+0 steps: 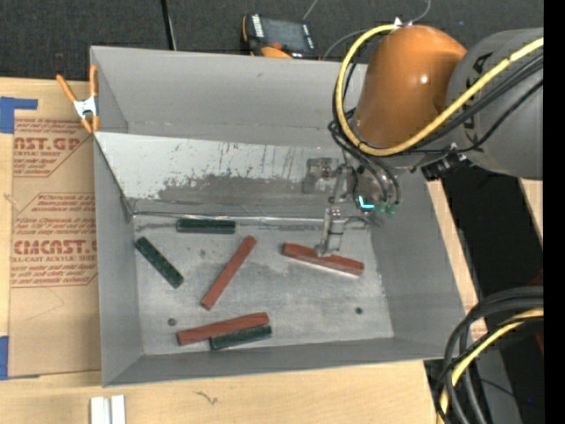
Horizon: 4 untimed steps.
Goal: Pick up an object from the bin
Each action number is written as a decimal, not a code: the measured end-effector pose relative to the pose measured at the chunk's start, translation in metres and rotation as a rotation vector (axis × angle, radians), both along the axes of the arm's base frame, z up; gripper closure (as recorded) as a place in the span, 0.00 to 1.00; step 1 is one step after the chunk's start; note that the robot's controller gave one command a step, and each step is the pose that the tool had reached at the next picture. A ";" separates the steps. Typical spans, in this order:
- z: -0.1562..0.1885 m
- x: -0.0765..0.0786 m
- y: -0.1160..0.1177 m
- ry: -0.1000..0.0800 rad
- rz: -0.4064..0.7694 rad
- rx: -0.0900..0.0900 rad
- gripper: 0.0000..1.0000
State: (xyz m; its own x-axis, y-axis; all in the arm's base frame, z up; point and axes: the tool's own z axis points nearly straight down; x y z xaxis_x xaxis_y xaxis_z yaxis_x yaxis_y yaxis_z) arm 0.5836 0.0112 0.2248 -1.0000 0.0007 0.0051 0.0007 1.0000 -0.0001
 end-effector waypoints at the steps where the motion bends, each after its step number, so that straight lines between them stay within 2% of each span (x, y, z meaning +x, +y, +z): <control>1: -0.134 -0.015 -0.068 0.000 0.256 0.002 0.00; 2: -0.156 -0.003 -0.077 -0.006 0.287 0.001 0.00; 3: -0.155 -0.003 -0.077 -0.007 0.287 0.001 1.00; 4: -0.012 -0.016 -0.050 -0.015 0.341 -0.001 1.00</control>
Offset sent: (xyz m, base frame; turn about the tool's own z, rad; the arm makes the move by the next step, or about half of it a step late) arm -0.0133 -0.0669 -0.1294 -0.2580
